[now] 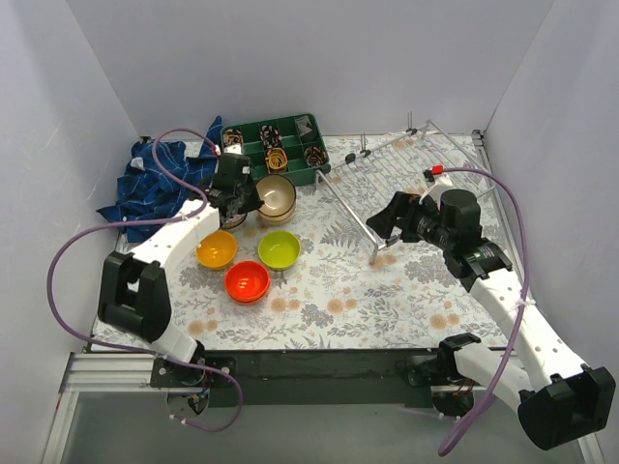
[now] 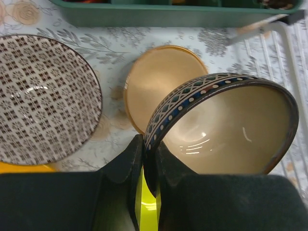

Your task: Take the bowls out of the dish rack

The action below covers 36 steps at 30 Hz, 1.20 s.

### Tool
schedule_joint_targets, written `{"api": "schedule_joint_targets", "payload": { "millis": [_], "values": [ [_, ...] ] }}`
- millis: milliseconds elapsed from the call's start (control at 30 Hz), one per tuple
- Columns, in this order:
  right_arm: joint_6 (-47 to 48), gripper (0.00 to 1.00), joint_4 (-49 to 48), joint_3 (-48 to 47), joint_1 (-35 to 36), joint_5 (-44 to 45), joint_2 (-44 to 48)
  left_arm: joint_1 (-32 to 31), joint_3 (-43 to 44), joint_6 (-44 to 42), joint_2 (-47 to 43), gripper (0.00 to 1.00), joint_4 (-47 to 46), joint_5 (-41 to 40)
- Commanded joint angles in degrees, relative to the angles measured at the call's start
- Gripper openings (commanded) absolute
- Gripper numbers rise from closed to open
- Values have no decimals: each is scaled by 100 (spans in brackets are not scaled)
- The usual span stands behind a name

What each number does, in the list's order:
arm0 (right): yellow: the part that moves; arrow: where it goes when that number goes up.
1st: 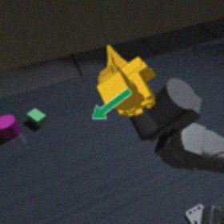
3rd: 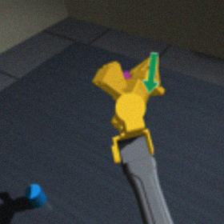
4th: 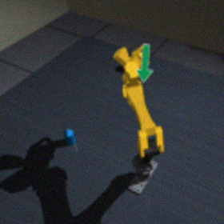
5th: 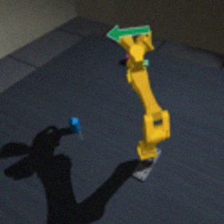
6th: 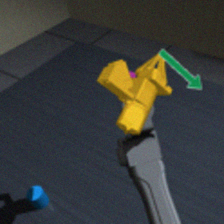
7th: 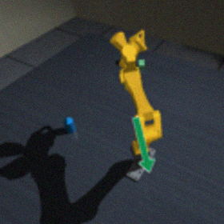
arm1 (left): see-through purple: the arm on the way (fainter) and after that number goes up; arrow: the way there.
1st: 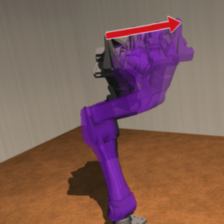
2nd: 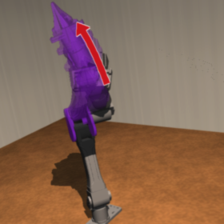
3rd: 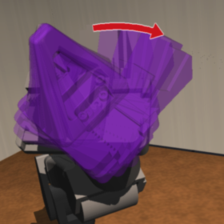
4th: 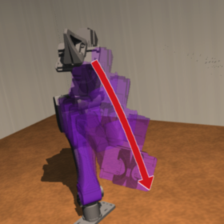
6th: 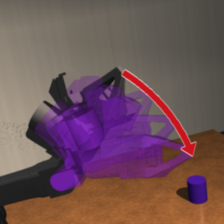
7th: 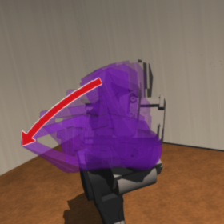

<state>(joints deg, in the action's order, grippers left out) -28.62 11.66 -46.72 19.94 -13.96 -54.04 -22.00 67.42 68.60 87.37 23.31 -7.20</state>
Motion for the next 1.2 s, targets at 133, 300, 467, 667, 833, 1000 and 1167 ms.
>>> {"api": "schedule_joint_targets", "payload": {
  "millis": [133,300,467,667,833,1000,1167],
  "values": [
    [533,99,661,-100,-8,578,324,275,1176,-417,1105,0,490,219],
    [665,99,794,-197,-17,692,377,293,1379,-479,1484,2,464,254],
    [718,98,890,-223,-17,745,394,319,1493,-488,1748,18,508,386],
    [858,99,1013,-338,-17,921,351,319,1467,-453,1625,41,560,588],
    [1034,99,1197,-496,-17,1254,324,319,1432,-453,1186,64,657,580],
    [1385,99,1514,-698,-17,2105,394,319,1379,-461,536,88,894,510],
    [1596,99,1892,-812,-26,2959,719,319,1257,-558,-534,98,1228,448]
  ]
}}
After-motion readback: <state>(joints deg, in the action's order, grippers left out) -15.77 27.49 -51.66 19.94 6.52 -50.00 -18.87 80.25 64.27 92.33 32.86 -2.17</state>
